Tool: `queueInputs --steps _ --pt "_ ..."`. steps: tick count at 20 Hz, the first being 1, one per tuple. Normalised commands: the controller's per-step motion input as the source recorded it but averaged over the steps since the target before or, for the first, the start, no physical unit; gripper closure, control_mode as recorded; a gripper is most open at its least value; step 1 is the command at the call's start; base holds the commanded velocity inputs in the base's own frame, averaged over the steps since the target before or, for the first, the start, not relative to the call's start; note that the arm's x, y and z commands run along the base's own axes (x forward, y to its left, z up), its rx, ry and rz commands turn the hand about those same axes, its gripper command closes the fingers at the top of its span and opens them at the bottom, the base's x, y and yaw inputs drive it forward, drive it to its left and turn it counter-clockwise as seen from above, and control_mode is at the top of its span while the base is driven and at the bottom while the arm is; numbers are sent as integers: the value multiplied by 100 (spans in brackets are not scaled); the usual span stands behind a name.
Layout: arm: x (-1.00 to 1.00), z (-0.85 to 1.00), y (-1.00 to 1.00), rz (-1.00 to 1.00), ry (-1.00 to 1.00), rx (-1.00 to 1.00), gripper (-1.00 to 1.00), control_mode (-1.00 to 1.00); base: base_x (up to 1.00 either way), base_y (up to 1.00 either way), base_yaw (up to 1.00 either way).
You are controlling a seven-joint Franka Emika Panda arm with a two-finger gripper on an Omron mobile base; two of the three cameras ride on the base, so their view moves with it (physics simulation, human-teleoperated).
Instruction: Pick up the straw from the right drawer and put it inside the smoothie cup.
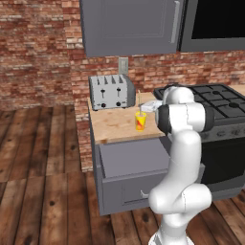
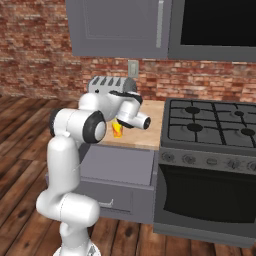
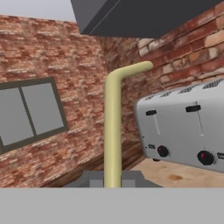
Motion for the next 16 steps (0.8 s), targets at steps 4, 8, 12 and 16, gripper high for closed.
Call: queueInputs --steps 4,8,12,16 --pt "13 -12 0 0 0 0 100 -100 0 0 0" --pt "16 -11 0 0 0 0 100 -100 0 0 0" --pt "16 -13 0 0 -1 0 100 -100 0 0 0" --pt "15 -16 0 0 -2 0 100 -100 0 0 0"
